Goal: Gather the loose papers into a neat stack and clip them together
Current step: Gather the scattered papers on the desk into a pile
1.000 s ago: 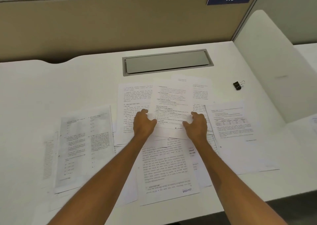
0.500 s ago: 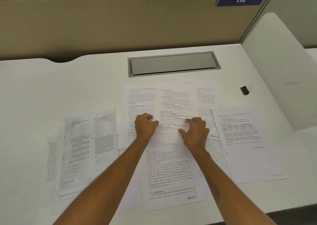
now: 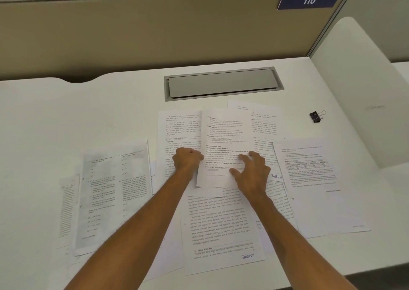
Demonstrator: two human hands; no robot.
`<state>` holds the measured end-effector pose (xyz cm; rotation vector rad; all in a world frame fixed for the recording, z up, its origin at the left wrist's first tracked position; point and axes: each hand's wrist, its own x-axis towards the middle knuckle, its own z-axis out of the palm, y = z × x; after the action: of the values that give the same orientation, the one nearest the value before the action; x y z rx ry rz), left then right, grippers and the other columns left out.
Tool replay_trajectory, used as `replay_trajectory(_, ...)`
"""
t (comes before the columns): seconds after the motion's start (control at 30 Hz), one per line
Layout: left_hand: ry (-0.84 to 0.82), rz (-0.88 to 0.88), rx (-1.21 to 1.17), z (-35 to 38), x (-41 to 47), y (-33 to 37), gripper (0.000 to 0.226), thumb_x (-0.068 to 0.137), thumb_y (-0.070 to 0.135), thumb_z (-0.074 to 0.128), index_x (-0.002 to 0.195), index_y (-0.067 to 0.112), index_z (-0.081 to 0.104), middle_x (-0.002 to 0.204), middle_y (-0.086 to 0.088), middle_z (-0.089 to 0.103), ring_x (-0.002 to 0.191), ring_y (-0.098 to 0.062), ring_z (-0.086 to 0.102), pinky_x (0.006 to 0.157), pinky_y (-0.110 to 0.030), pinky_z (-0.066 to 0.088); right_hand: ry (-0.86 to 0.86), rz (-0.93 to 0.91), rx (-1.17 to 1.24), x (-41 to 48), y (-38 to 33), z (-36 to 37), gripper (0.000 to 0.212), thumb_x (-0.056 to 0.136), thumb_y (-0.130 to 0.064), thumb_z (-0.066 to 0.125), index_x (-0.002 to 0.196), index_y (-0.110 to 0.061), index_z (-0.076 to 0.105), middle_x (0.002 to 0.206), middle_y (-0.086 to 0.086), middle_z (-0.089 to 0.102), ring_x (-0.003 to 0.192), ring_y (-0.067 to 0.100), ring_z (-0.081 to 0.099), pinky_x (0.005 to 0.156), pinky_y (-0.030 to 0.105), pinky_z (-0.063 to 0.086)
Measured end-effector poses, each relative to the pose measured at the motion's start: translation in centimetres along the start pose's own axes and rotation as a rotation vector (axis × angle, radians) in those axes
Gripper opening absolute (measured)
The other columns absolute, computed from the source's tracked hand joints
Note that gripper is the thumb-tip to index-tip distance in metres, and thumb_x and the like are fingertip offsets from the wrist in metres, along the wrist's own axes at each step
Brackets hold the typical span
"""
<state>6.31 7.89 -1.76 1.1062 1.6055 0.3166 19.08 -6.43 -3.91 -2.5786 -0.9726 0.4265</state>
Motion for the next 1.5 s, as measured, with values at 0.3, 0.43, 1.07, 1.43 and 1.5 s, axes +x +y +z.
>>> replay_trajectory(0.3, 0.252, 0.134, 0.245, -5.3, 1.3, -1.1, 0.013, 0.088, 0.011, 0.068, 0.097, 0.005, 0.075, 0.101, -0.013, 0.074, 0.091, -0.030, 0.070, 0.071, -0.031, 0.053, -0.060, -0.098, -0.025, -1.1, -3.7, 1.4, 0.059, 0.086, -0.044, 0.071, 0.139, -0.022, 0.056, 0.153, 0.006, 0.039, 0.141, 0.024, 0.033, 0.112, 0.044, 0.028)
replay_trajectory(0.43, 0.330, 0.185, 0.364, -7.0, 2.6, -1.6, 0.017, 0.081, 0.008, 0.071, 0.096, 0.003, 0.076, 0.106, -0.016, 0.071, 0.095, -0.032, 0.069, 0.079, -0.038, 0.060, -0.078, -0.119, -0.047, -1.6, -5.4, 2.2, 0.052, 0.091, -0.039, 0.066, 0.138, -0.020, 0.057, 0.149, 0.004, 0.045, 0.137, 0.022, 0.036, 0.111, 0.041, 0.029)
replay_trajectory(1.07, 0.120, 0.087, 0.242, -7.5, 3.5, -0.2, 0.045, 0.084, 0.012, 0.070, 0.127, 0.002, 0.059, 0.127, -0.013, 0.064, 0.115, -0.033, 0.061, 0.091, -0.035, 0.053, -0.095, -0.136, 0.016, -1.6, -5.0, 2.1, 0.058, 0.085, -0.030, 0.075, 0.138, -0.016, 0.056, 0.139, 0.001, 0.051, 0.130, 0.021, 0.042, 0.106, 0.041, 0.034)
replay_trajectory(1.43, 0.030, 0.444, 0.120, -8.1, 0.5, 1.1, 0.035, 0.100, 0.008, 0.056, 0.134, 0.009, 0.049, 0.132, -0.008, 0.061, 0.110, -0.021, 0.059, 0.090, -0.030, 0.050, -0.050, -0.035, 0.367, -1.0, -5.2, 0.6, 0.055, 0.086, -0.028, 0.077, 0.135, -0.016, 0.057, 0.136, 0.005, 0.055, 0.129, 0.023, 0.048, 0.112, 0.044, 0.039)
replay_trajectory(1.5, 0.030, 0.479, 0.073, -8.7, 0.2, 1.6, 0.036, 0.099, 0.008, 0.056, 0.134, 0.010, 0.048, 0.129, -0.005, 0.061, 0.111, -0.021, 0.059, 0.091, -0.028, 0.049, -0.056, 0.000, 0.497, -0.7, -5.5, -0.1, 0.056, 0.085, -0.027, 0.078, 0.136, -0.015, 0.056, 0.133, 0.006, 0.056, 0.124, 0.022, 0.052, 0.106, 0.038, 0.045)
